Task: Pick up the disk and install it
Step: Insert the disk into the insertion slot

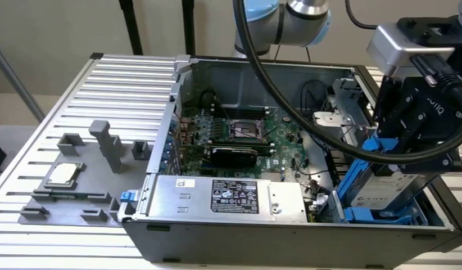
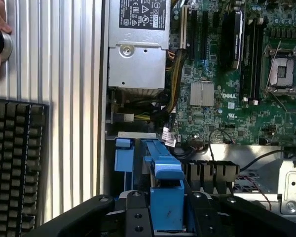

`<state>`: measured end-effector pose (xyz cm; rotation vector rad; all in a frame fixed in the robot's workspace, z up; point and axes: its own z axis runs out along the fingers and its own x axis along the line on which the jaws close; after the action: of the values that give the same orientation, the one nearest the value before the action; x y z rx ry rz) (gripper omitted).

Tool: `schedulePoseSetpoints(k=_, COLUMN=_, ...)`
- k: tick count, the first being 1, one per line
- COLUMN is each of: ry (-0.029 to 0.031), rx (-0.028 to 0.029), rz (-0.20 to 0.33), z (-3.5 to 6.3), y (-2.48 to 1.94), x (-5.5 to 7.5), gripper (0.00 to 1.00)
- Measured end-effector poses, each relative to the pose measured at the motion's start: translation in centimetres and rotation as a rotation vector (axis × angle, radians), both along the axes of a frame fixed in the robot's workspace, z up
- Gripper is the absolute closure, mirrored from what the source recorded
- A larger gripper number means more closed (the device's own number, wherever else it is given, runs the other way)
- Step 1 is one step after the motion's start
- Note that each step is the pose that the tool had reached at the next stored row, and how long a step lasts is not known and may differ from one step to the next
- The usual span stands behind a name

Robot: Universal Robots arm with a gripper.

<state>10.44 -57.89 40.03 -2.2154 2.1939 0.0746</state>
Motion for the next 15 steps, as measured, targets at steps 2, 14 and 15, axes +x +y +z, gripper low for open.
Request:
schedulePoseSetpoints(k=2, ry=0.0039, rx=-0.0001, rz=0.000, z=-0.23, y=0.00, x=0.0, gripper=1.00)
schedulePoseSetpoints(k=14, ry=0.0279, rx=-0.0004, rz=0.001, z=-1.22, y=-0.03, x=0.1, gripper=1.00)
schedulePoseSetpoints(k=15, ry=0.0283, rx=-0.0003, rz=0.000, z=-1.23, y=-0.03, x=0.1, gripper=1.00)
